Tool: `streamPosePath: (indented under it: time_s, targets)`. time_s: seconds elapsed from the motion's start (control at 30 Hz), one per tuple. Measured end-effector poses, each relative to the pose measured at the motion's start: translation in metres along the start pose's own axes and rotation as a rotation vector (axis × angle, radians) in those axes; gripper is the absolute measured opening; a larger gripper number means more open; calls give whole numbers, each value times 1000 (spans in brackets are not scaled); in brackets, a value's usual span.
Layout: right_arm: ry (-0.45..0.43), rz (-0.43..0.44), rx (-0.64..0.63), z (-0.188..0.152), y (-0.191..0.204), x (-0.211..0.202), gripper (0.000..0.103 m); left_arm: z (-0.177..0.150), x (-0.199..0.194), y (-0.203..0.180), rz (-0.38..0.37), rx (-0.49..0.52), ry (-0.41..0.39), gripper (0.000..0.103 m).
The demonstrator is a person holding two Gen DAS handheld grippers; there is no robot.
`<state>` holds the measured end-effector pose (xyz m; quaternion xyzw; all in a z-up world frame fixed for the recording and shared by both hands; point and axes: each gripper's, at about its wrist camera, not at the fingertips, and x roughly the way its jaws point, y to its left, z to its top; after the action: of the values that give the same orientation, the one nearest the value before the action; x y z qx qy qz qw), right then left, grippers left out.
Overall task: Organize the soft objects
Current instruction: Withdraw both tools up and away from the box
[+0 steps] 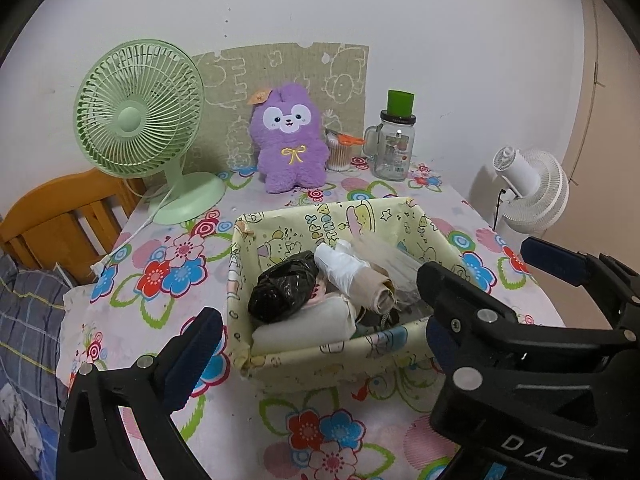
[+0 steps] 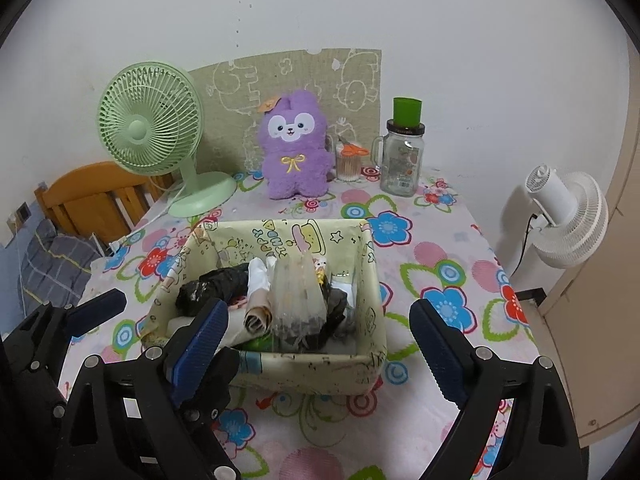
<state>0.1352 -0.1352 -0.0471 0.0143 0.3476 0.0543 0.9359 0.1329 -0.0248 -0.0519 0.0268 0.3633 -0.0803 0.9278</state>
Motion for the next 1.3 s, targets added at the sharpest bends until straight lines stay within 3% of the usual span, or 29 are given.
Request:
streamPosePath:
  time_s: [0.77, 0.97, 1.3]
  targets:
    - [-34, -26, 4, -30, -8, -50, 95, -30, -45, 3, 16, -23, -33, 103]
    - [-31, -34, 12, -39, -15, -57, 95, -40, -54, 8, 64, -39, -46, 103]
    - [-36, -35, 51, -52, -26, -71, 95, -54, -73, 15, 80, -67, -57, 103]
